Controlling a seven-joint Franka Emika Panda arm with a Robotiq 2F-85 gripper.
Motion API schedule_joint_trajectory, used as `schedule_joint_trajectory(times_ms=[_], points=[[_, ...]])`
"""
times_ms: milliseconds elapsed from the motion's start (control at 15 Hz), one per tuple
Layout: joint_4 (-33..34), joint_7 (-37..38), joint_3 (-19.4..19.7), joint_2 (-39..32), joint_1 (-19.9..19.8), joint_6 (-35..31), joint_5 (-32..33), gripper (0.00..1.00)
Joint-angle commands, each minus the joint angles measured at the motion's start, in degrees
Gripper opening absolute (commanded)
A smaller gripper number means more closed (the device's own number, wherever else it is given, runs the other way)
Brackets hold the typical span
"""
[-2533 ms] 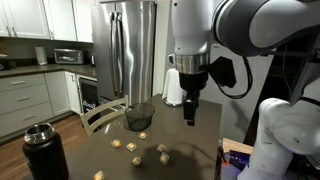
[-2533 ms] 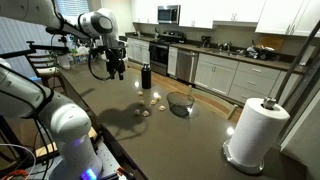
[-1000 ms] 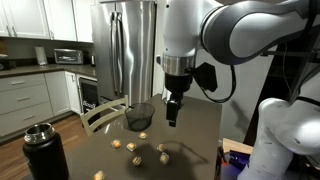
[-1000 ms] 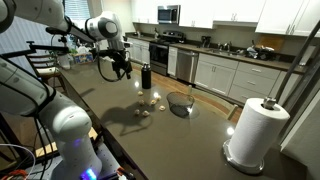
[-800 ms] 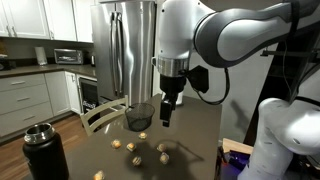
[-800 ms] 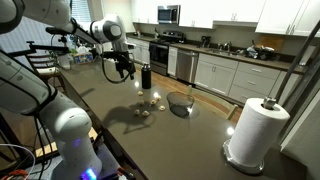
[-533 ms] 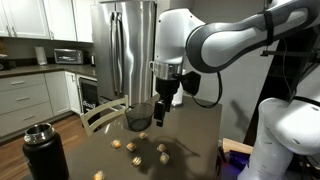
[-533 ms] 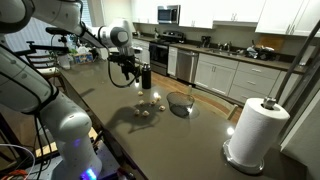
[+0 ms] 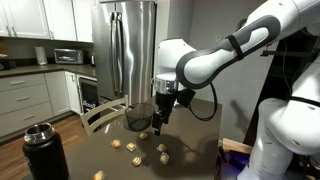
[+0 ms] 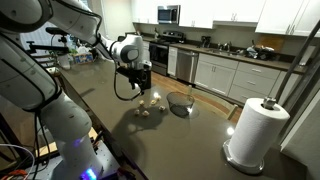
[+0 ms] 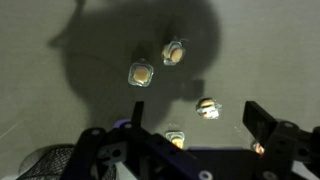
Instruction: Put a small packet inside the basket
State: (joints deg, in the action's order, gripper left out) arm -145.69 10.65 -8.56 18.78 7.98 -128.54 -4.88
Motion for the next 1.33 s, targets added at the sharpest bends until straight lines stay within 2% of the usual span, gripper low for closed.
schedule_joint_trajectory(times_ms=[0,333,467,667,1067,1267], points=[[-1.5,-4.5,2.2,-3.5,0.6,-3.9,-5.9,1.00],[-1.7,-7.8,3.8,-8.2,0.2,-4.2,-12.4,1.00],[-1.5,-7.7,4.0,-10.1,-0.3,-4.6,-13.0,1.00],[-1.2,-6.9,4.0,-12.7,-1.0,-6.3,-11.4,1.00],[-1.3,-6.8,4.6,-17.6,-2.3,-15.3,-9.3,1.00],[-1.6,-3.4,5.1,-18.8,-3.3,-17.8,-5.9,1.00]])
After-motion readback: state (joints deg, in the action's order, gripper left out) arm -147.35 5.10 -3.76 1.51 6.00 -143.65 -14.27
